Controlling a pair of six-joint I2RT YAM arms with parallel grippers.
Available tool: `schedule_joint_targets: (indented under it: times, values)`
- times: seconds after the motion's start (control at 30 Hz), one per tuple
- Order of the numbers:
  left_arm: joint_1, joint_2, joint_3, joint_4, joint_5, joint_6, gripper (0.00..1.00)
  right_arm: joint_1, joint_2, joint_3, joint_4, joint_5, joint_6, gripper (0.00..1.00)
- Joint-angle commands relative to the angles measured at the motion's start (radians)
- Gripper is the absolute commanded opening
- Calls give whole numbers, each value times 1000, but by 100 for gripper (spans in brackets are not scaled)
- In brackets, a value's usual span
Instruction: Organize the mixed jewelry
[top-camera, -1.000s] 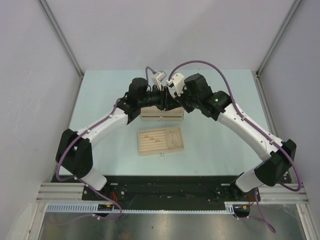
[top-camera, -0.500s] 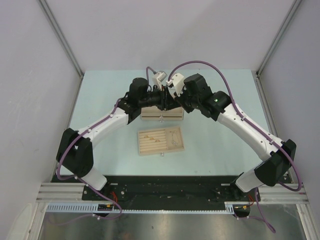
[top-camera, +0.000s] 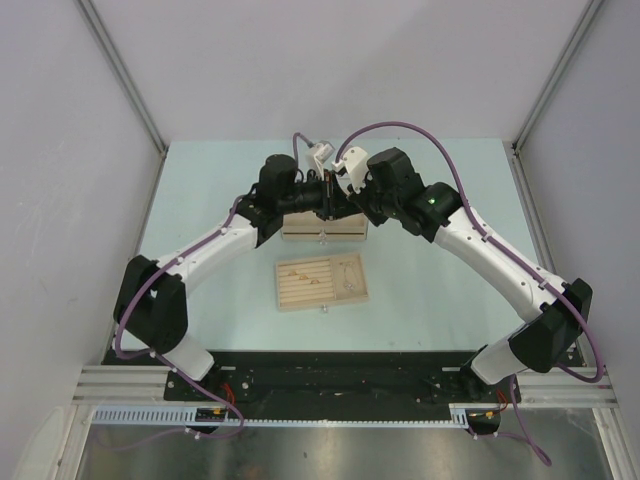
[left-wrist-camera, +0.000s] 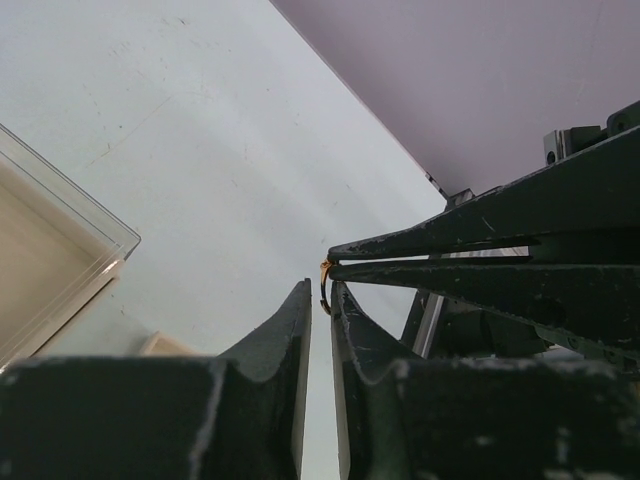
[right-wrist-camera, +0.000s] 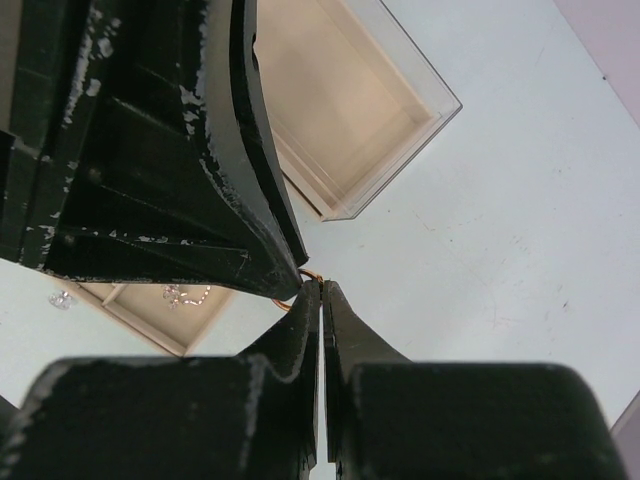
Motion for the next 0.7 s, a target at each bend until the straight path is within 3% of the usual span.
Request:
schedule_joint_targets:
  times: [0.0,0.27,0.43,0.67]
  values:
    - [-5,1,39,48,14,-14,16,13,0,29,18,0,6,0]
    - [-11,1,33,62,22,-27,4,18,5,29,13,-6,10,0]
    - [-11,-16,10,88,25,-36,0,16,7,28,15,-6,15,8]
    - [-8,-50,-16,107,32,-33,0,-5,-25,26,1,-80,29,34]
